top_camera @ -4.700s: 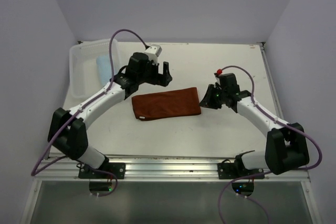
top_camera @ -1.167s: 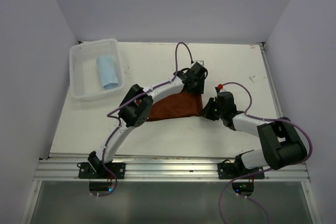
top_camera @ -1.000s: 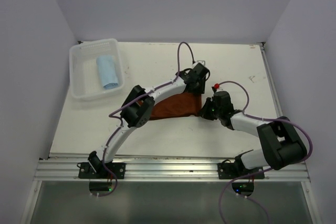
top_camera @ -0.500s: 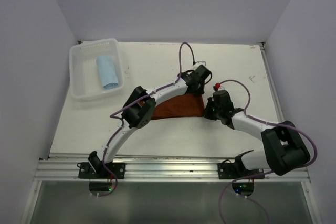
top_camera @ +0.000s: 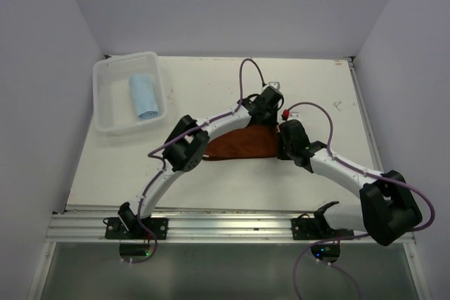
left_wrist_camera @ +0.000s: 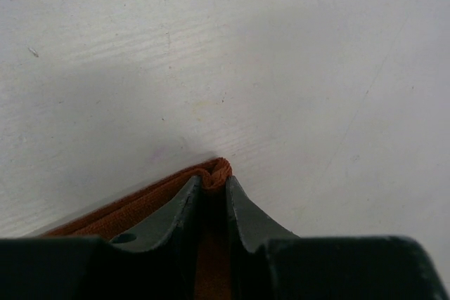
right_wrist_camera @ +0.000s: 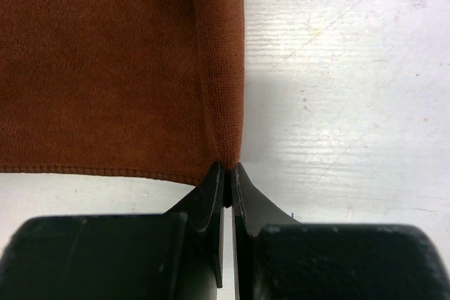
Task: Roll the towels
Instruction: Roll the towel
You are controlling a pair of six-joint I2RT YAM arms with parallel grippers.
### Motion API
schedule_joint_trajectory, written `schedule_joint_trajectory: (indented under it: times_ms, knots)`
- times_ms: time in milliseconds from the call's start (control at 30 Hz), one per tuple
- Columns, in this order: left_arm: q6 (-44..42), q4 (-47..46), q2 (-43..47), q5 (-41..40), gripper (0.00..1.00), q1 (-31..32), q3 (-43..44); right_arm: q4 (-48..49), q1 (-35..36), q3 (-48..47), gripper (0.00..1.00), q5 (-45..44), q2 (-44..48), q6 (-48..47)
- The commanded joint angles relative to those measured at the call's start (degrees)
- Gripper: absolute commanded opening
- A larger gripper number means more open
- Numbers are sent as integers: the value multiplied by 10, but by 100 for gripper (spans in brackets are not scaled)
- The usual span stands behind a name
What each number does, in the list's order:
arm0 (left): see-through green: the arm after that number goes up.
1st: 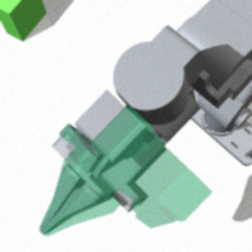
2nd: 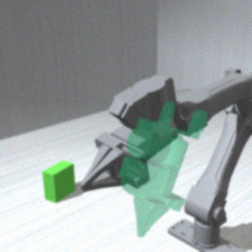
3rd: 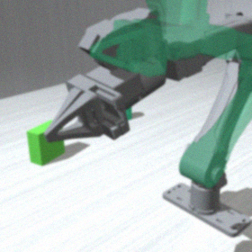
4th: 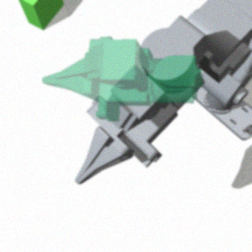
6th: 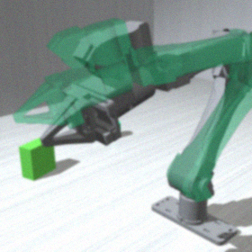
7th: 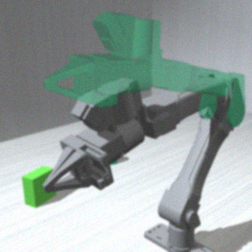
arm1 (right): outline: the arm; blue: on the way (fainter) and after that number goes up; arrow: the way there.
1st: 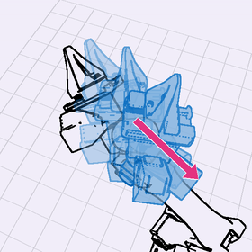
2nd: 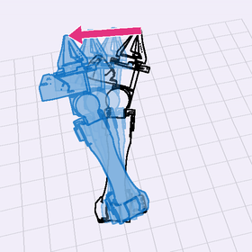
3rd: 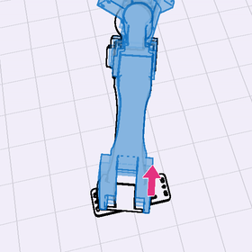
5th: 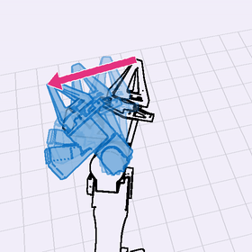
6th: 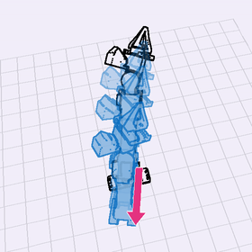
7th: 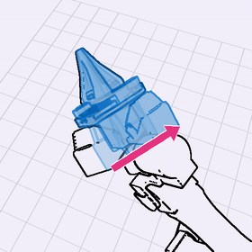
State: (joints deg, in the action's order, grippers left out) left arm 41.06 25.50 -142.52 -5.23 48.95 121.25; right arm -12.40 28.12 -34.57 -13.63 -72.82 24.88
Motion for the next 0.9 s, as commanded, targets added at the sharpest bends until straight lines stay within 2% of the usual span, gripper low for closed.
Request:
schedule_joint_trajectory:
  times_ms: [0,467,867]
  knots:
    - [2,-64,49,15,23,-7,-27,-34,6,-30,0,-42,13,-34]
    - [-17,-136,87,37,21,-36,-88,-62,79,-83,0,-109,-50,-61]
    - [-12,-193,124,50,19,-49,-181,-139,131,-149,0,-194,-101,-63]
